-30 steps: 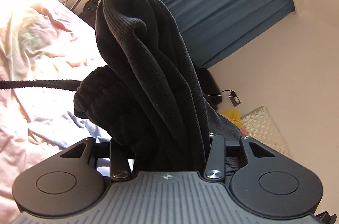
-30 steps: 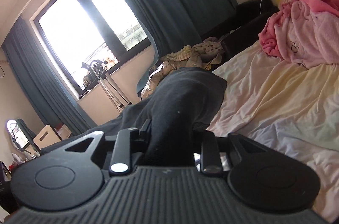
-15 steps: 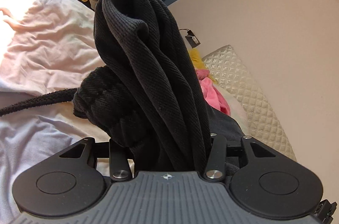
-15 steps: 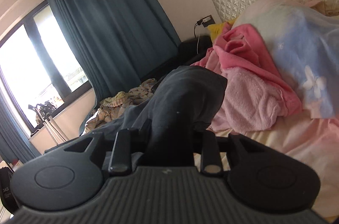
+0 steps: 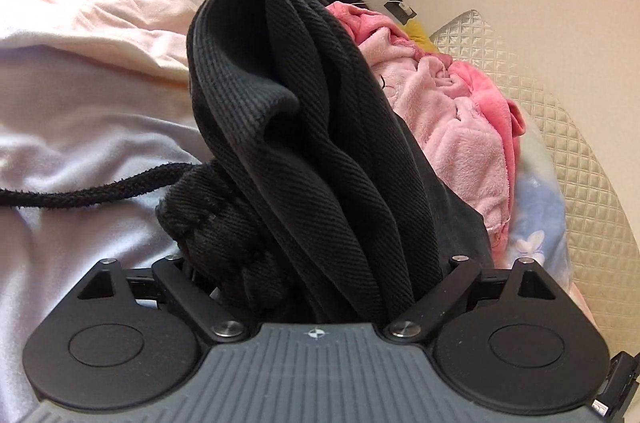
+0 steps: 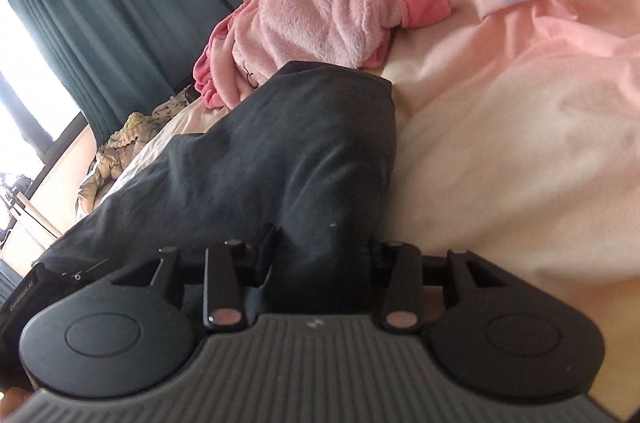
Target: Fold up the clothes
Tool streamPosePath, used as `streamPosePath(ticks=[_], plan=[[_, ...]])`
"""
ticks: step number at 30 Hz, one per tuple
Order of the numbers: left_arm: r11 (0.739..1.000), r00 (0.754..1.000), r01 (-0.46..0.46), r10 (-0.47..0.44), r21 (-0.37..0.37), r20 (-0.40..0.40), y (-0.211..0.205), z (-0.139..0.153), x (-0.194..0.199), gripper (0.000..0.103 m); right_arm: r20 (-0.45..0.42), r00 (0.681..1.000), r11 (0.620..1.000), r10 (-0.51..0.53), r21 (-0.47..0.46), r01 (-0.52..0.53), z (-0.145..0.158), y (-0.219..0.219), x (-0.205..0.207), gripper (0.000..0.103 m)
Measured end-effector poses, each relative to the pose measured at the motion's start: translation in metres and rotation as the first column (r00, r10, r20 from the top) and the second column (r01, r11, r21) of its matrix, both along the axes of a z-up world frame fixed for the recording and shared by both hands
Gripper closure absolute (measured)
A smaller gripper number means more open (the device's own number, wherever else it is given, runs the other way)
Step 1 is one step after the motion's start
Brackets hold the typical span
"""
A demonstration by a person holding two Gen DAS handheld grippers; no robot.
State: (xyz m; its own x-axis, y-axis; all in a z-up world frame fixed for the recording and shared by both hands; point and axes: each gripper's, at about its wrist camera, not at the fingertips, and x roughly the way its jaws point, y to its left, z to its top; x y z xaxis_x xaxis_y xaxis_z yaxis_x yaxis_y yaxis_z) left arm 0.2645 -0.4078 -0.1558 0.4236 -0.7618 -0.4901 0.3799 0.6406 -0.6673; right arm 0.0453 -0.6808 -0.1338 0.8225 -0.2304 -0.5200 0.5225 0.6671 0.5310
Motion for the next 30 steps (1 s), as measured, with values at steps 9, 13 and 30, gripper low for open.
streamPosePath(ticks=[9,13,30], plan=[[0.987,0.983,-0.028,-0.001,0.158,0.183,0.068,0.093,-0.041,0.006,-0.069,0.996,0.998,-0.048,-0.048,0.045,0.067,0.013,-0.023,0.042],[0.978,0.949,-0.088,0.025,0.187,0.314,0.097,0.143,-0.062,0.005,-0.015,1.0,0.994,-0.014,-0.11,0.013,0.118,0.038,-0.045,0.042],[0.925,0.774,-0.323,0.139,0.197,0.618,0.313,0.322,-0.197,0.001,0.141,0.906,0.862,0.398,-0.396,-0.317,0.303,0.257,-0.076,0.042]])
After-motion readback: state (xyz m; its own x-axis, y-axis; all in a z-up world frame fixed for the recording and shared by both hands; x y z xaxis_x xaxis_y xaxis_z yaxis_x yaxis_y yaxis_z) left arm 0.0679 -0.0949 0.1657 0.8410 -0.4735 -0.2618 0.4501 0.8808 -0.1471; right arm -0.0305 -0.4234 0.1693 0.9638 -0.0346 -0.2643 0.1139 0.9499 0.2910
